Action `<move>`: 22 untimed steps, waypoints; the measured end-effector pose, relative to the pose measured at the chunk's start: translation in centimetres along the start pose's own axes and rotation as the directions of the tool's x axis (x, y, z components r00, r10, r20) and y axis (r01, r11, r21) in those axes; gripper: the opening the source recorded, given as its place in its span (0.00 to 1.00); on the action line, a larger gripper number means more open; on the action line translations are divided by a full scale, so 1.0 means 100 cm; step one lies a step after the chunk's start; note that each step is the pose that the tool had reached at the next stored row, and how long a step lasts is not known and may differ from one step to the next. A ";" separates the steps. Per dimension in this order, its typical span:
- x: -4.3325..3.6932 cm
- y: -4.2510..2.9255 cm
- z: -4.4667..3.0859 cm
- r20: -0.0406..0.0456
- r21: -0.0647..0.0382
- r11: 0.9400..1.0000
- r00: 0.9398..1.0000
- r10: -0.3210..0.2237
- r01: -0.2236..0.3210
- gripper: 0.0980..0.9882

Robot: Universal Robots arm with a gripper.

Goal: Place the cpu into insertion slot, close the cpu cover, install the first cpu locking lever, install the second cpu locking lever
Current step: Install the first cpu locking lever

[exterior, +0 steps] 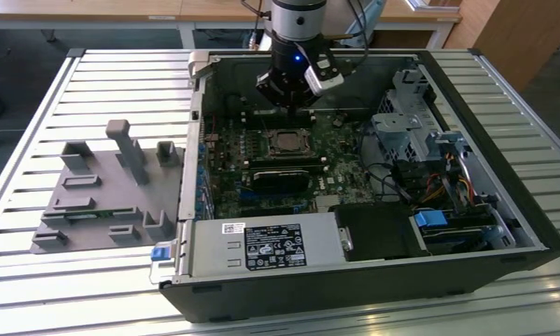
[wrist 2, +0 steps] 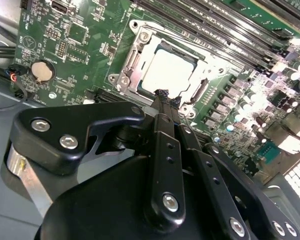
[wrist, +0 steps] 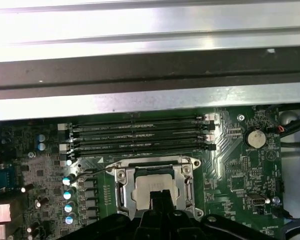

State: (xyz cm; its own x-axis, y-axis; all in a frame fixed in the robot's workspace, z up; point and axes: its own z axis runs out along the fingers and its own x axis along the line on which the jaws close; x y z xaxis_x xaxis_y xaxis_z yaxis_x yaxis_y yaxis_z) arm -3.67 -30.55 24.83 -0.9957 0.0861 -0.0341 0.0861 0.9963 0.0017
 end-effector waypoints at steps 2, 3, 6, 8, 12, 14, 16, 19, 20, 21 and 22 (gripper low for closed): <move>0.0001 0.0000 0.0000 0.000 0.000 1.000 1.000 0.000 0.000 0.01; 0.0005 -0.0001 0.0000 0.000 0.000 1.000 1.000 0.000 0.000 0.01; 0.0019 -0.0002 -0.0001 0.000 0.000 1.000 1.000 0.000 0.000 0.01; 0.0027 -0.0002 -0.0001 0.000 0.000 1.000 1.000 0.000 0.000 0.01; 0.0050 -0.0005 -0.0001 0.000 0.000 1.000 1.000 0.000 0.000 0.01; 0.0068 -0.0006 -0.0002 0.000 0.000 1.000 1.000 0.000 0.000 0.01; 0.0086 -0.0008 -0.0003 0.000 0.000 1.000 1.000 0.000 0.000 0.01; 0.0113 -0.0010 -0.0004 0.000 0.000 1.000 1.000 0.000 0.000 0.01; 0.0123 -0.0011 -0.0004 0.000 0.000 1.000 1.000 0.000 0.000 0.01; 0.0131 -0.0011 -0.0004 0.000 0.000 1.000 1.000 0.000 0.000 0.01; 0.0140 -0.0012 -0.0005 0.000 0.000 1.000 1.000 0.000 0.000 0.01</move>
State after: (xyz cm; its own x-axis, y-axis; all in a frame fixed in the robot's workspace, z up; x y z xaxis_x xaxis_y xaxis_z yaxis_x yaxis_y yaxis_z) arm -5.08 -30.55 24.83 -0.9957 0.0861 -0.0342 0.0861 0.9963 0.0018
